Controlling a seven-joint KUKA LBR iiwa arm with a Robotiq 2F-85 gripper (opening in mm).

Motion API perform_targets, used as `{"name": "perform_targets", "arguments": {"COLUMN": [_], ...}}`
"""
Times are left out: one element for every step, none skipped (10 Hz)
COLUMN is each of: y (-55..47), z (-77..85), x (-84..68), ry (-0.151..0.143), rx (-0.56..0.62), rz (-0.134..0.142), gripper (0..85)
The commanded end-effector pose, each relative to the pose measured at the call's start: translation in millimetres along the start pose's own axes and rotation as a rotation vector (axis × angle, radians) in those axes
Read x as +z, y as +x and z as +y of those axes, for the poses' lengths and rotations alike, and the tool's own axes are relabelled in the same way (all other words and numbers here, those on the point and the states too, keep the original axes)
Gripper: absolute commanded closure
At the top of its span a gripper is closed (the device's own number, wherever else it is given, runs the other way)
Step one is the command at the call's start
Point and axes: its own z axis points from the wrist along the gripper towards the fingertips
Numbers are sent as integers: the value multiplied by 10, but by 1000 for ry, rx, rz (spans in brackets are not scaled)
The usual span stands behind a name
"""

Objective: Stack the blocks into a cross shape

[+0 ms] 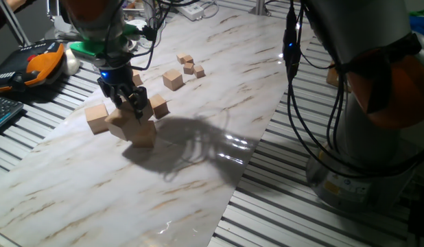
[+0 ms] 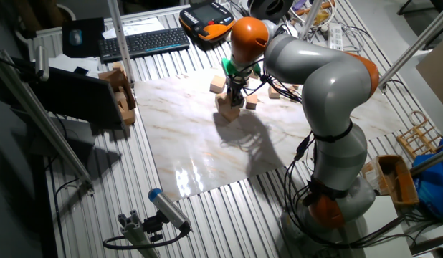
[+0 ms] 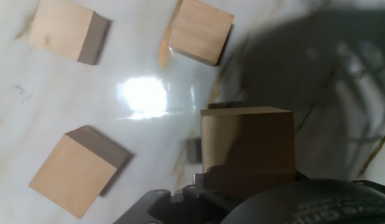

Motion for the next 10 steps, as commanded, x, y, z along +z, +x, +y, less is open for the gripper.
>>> {"name": "perform_targets", "arguments": {"y": [-1, -1, -1, -1, -1, -1, -1, -2, -7, -36], "z": [-1, -1, -1, -1, -1, -1, -1, -9, -21, -39], "x": [1, 1, 1, 1, 1, 1, 1, 3, -5, -6], "ry": [14, 8, -8, -9, -6, -1, 1, -5, -1, -1], "rx": [10, 8, 13, 17, 8, 0, -11, -7, 8, 21], "rz": [-5, -29, -31, -28, -22, -18, -19, -31, -38, -34], "gripper": [850, 850, 850, 850, 850, 850, 850, 850, 850, 850]}}
